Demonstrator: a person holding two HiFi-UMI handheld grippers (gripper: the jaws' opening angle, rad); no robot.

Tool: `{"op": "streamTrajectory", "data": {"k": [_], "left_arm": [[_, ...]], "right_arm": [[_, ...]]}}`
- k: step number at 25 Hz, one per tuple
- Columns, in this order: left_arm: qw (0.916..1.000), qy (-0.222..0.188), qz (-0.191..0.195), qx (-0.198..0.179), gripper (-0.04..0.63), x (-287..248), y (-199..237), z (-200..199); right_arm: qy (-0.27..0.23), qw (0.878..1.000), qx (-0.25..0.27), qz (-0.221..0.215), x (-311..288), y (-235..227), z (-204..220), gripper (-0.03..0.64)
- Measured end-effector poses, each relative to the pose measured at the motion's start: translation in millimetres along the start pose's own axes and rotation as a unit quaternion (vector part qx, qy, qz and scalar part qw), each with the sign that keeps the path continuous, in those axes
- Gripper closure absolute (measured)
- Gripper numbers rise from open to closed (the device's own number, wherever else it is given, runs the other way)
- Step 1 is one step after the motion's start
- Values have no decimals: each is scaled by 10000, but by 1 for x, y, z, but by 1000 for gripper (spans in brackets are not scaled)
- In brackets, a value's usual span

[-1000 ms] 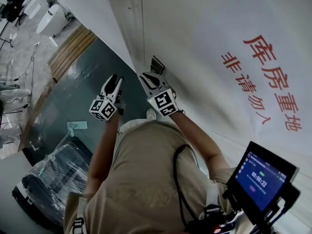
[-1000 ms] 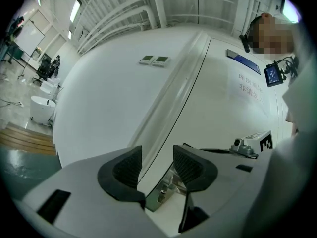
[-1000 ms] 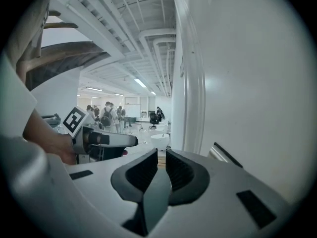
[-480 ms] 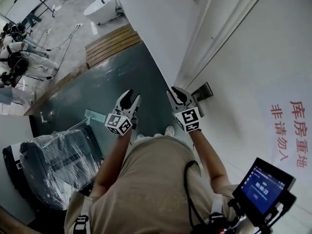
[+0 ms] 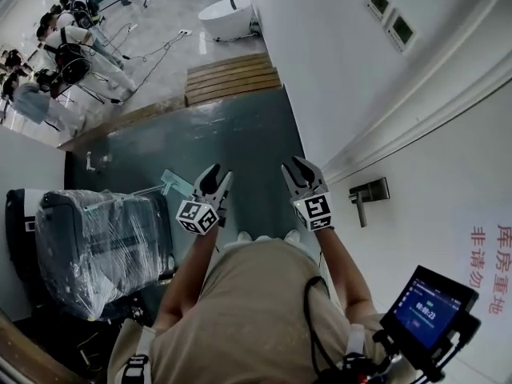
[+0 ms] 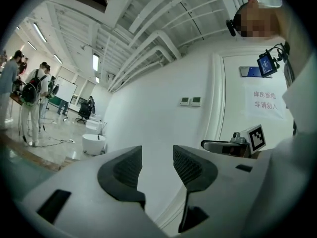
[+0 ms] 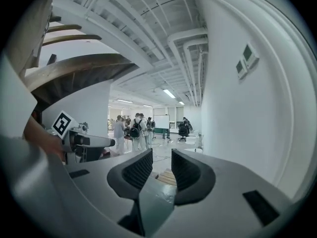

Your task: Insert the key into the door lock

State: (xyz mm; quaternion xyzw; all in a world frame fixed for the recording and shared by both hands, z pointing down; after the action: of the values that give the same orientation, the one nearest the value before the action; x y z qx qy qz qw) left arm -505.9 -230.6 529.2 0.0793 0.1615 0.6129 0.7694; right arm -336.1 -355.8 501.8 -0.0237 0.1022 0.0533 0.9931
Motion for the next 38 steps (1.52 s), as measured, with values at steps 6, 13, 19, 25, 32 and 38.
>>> {"op": "streamTrajectory", "data": {"k": [6,13,19,25,32,38], "left_arm": [[9991,-62,-412,82,403,32,50,-2],[9973,-263,-674,103,403,68,99,-7],[9967,-160,-772,205,403,89,133,6],[9964,-68,-799,291,403,103,152,13],[9965,38,-737,383,403,105,154,18],[9968,-12,-712,361,405,102,155,16]], "right_arm": [[117,9996,120,-239,-39,26,1,514],[290,9986,196,-397,-78,61,13,514],[391,9983,87,-417,-104,84,28,514],[425,9979,46,-483,-118,106,30,514],[535,9976,-43,-435,-120,110,36,514],[518,9980,-104,-350,-120,108,36,514]]}}
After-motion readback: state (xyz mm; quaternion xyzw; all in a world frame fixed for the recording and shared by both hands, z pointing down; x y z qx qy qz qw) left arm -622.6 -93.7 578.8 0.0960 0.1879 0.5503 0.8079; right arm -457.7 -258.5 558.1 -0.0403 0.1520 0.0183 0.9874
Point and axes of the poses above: the fingertips, and each gripper's own axes: x backward along the fingers, y to its left, z out of its underside, the point moved 3 cm from there along x, backward along the fingers, and after that the axes turned 14 degrees about -z, right-handed, at the moved point
